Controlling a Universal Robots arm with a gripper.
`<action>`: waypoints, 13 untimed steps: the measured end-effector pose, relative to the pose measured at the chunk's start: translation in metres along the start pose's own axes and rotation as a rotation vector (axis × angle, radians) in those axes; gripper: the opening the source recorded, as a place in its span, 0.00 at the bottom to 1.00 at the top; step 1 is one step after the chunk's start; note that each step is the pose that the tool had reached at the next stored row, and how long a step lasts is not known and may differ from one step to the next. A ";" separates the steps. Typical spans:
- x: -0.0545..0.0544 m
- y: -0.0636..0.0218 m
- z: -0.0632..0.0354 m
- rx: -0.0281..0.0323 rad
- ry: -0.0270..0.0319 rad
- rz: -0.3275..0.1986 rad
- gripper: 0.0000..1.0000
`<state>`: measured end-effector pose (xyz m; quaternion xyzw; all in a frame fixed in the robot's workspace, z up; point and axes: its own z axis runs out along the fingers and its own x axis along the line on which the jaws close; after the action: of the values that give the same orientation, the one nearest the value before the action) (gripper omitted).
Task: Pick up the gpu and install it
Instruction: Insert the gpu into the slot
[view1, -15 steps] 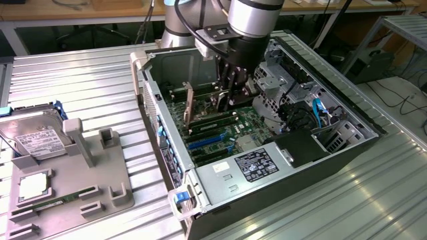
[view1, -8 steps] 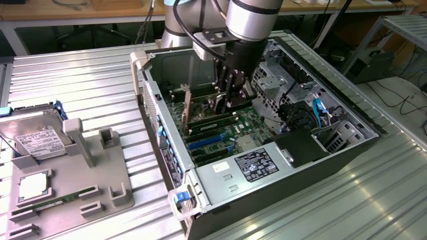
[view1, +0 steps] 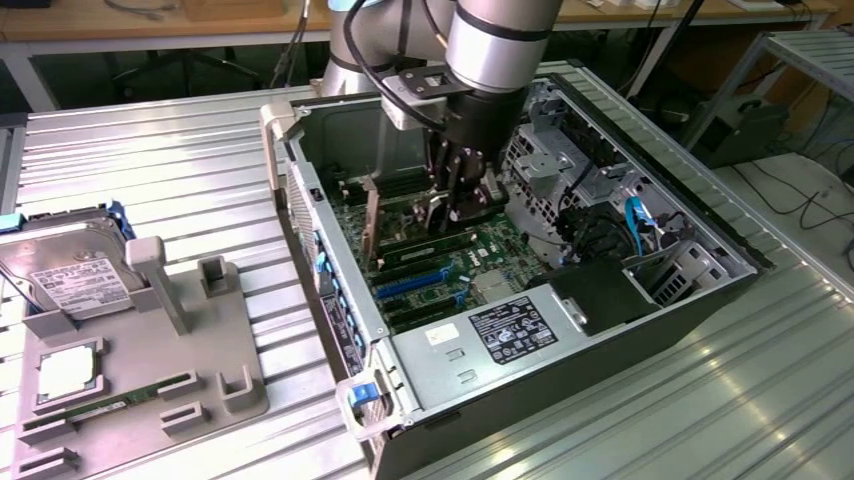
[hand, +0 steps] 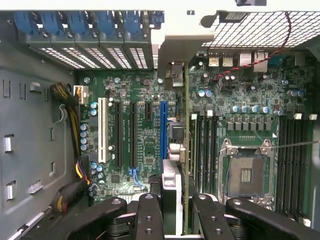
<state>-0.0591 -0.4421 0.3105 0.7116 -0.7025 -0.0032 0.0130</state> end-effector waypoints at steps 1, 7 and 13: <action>0.000 0.0003 0.0017 0.0000 0.0000 0.001 0.28; 0.000 0.0045 0.0074 0.0018 0.0000 0.008 0.28; 0.000 0.0046 0.0117 0.0033 -0.0003 0.020 0.28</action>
<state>-0.0640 -0.4421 0.2990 0.7045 -0.7096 -0.0020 0.0117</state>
